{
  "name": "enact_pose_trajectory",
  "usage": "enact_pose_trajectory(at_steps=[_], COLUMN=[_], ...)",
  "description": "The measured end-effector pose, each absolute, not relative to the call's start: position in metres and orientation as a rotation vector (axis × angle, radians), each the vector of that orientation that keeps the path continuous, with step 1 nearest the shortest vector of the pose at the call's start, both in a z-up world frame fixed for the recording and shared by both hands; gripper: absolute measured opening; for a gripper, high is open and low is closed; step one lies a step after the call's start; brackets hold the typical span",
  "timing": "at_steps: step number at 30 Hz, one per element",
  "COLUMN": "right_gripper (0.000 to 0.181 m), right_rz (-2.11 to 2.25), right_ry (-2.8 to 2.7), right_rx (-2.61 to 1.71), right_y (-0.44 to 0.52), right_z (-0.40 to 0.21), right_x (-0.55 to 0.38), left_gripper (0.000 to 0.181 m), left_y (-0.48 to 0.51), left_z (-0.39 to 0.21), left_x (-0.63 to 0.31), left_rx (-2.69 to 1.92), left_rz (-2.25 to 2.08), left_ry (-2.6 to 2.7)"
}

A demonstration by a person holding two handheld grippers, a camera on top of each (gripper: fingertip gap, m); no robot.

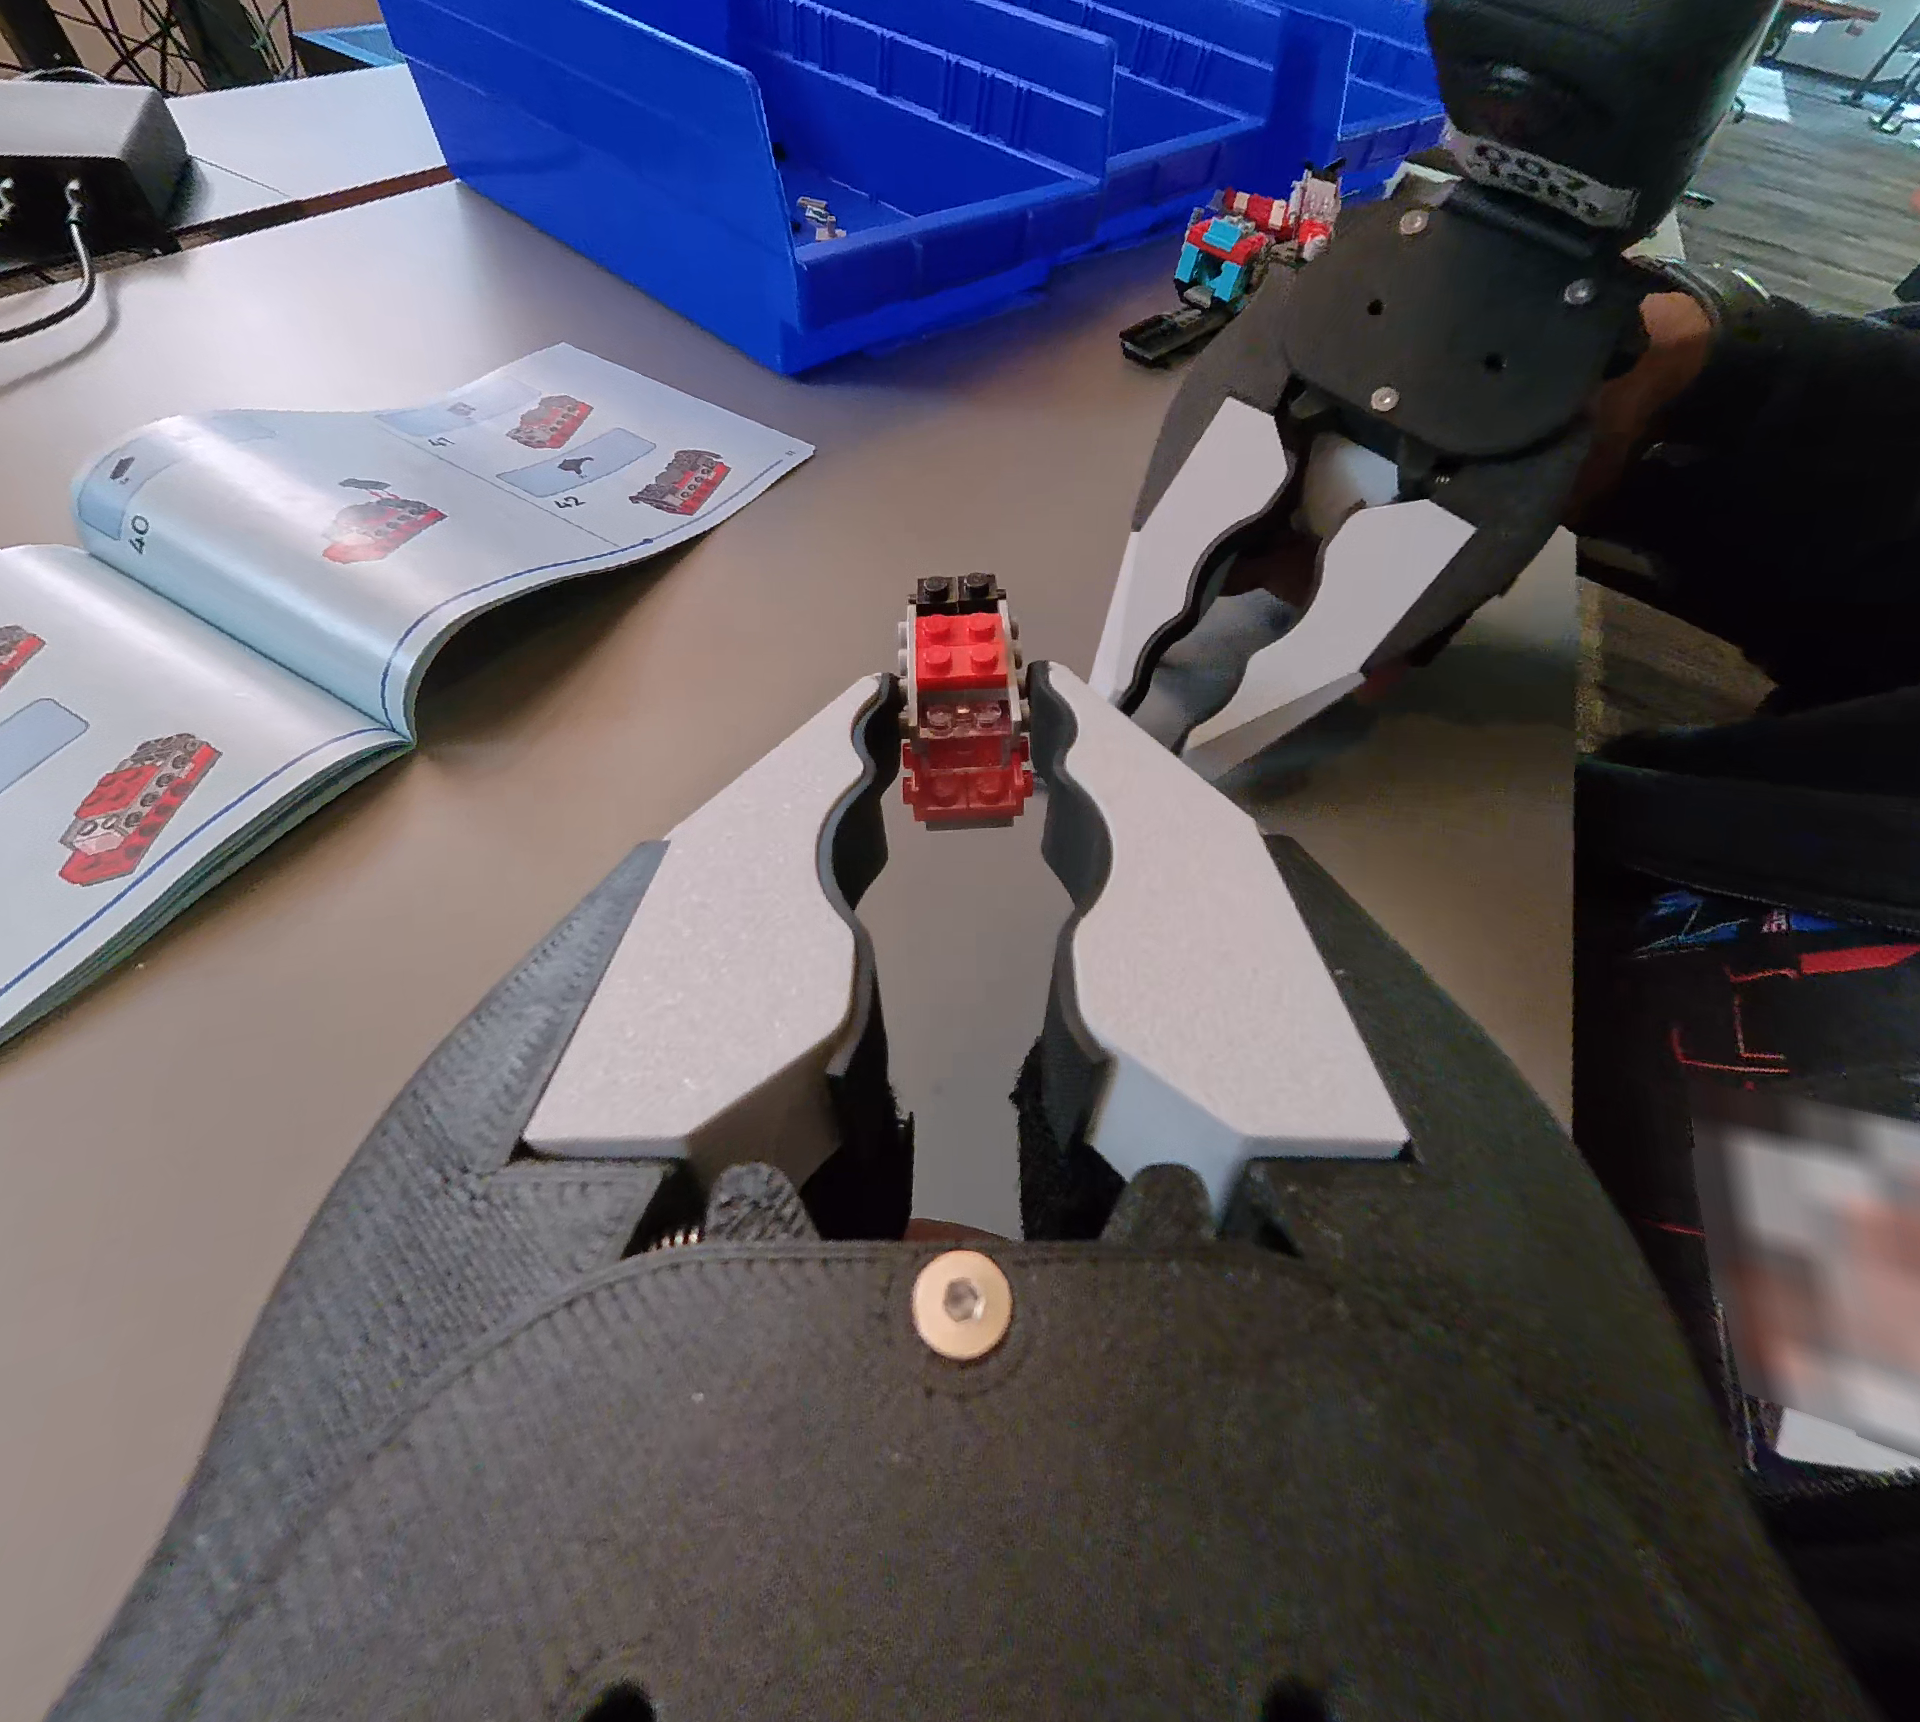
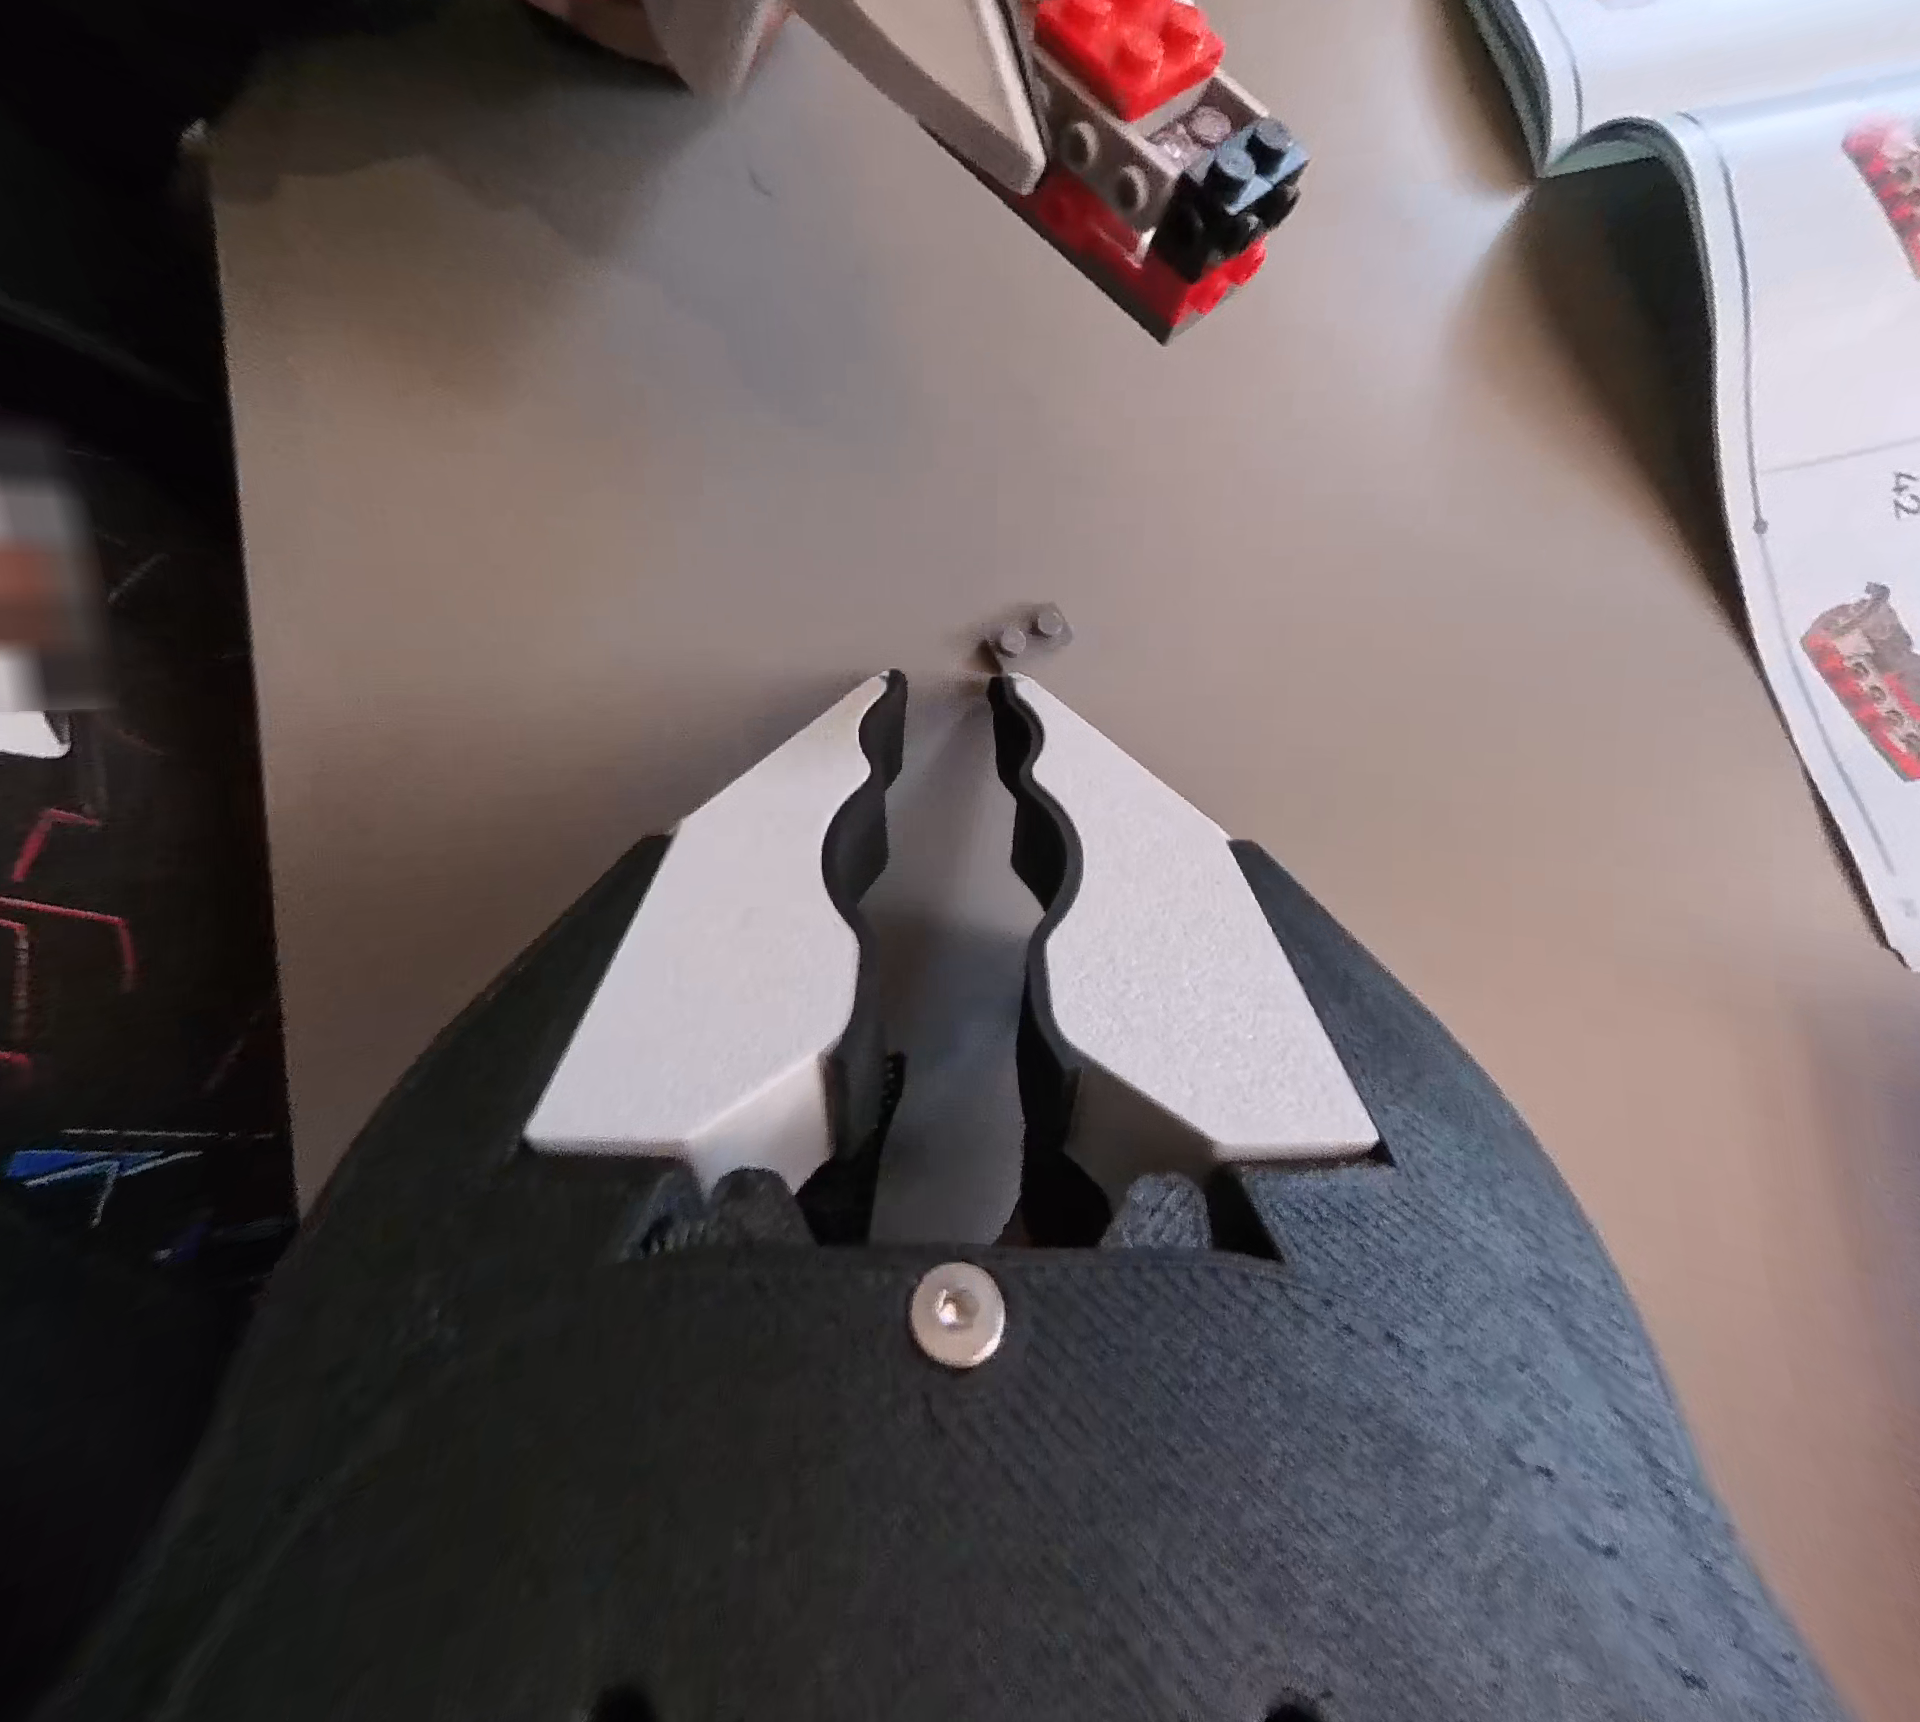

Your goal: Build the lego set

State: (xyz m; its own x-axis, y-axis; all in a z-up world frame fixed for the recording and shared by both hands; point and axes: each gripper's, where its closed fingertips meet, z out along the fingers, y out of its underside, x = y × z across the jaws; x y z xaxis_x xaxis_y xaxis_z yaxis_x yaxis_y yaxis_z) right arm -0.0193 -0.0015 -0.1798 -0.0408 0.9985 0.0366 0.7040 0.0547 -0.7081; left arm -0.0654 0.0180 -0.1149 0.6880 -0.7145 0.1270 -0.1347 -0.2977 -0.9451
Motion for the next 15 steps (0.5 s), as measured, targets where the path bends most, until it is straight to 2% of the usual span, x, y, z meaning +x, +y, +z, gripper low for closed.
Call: enact_pose_trajectory(at_steps=[9,15], right_gripper=[0.029,0.028], right_rz=[0.821,0.826], right_ry=[-1.848,-1.998], right_rx=[-1.603,-1.535], right_y=[0.017,0.016], right_z=[-0.172,-0.18], right_x=[-0.023,-0.028], left_gripper=[0.025,0.025], left_y=[0.012,0.006], left_z=[-0.115,-0.117], left_x=[-0.064,-0.062], left_rx=[-1.802,-1.804], left_rz=[-0.68,-0.687], left_ry=[0.702,0.747])
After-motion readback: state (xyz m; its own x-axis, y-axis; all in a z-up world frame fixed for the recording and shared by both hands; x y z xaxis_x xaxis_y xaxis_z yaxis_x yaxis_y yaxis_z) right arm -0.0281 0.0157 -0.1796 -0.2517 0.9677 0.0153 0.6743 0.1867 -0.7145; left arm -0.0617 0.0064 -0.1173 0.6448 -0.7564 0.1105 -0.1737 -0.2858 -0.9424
